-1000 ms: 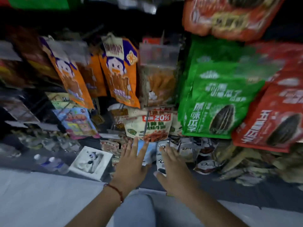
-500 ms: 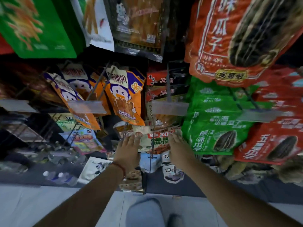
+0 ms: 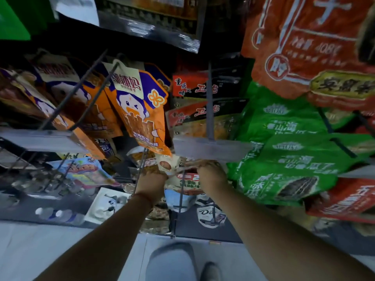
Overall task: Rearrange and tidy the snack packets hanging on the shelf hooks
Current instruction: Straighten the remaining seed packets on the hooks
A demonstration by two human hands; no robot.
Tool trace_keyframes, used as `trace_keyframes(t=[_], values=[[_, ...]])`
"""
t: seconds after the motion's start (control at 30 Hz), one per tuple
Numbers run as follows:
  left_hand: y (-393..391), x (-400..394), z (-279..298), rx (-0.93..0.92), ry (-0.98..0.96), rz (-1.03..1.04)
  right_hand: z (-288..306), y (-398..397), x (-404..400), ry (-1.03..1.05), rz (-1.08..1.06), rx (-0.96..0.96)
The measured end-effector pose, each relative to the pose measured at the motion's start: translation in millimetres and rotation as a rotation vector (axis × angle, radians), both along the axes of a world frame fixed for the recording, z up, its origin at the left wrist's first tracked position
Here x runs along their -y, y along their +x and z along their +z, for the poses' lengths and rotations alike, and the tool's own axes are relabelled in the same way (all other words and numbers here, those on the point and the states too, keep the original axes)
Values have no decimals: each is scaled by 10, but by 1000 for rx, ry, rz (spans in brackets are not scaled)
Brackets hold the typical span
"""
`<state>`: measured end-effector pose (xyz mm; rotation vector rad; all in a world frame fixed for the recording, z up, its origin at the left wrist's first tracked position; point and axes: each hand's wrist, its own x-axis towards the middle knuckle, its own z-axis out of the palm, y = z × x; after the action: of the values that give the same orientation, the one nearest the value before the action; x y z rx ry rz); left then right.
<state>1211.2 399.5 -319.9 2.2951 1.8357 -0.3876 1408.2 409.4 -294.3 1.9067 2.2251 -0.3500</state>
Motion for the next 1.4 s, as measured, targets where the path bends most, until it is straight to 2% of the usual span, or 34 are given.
trace_keyframes(t=[0.13, 0.3, 0.4, 0.5, 0.6, 0.67, 0.87, 0.93, 1.03, 1.13, 1.3, 1.4], values=[[-62, 211, 44, -47, 74, -63, 6, 8, 181, 31, 54, 82], [-267, 775, 158, 80, 176, -206, 38, 34, 788, 91, 145, 104], [-380, 1183, 193, 160, 259, -237, 27, 59, 1328, 155, 140, 5], [-397, 1531, 260, 229, 312, -272, -25, 109, 1820, 321, 66, -159], [-327, 1827, 259, 287, 252, -291, 79, 120, 2197, 479, -52, -336], [-231, 1969, 247, 343, 200, -295, 152, 137, 2377, 518, -65, -369], [235, 2127, 144, 392, 252, -367, 39, 513, 2633, 477, -86, -415], [380, 2134, 111, 428, 189, -339, -53, 713, 2627, 398, -126, -496], [614, 2081, 33, 470, 259, -361, -110, 1028, 2541, 342, -201, -635], [833, 1958, -131, 434, 291, -384, -289, 1346, 2318, 436, -29, -448], [1098, 1633, -575, 452, 507, -471, -759, 1736, 1805, 488, 294, 61], [1206, 1372, -887, 468, 563, -452, -901, 1889, 1608, 665, 420, 110]])
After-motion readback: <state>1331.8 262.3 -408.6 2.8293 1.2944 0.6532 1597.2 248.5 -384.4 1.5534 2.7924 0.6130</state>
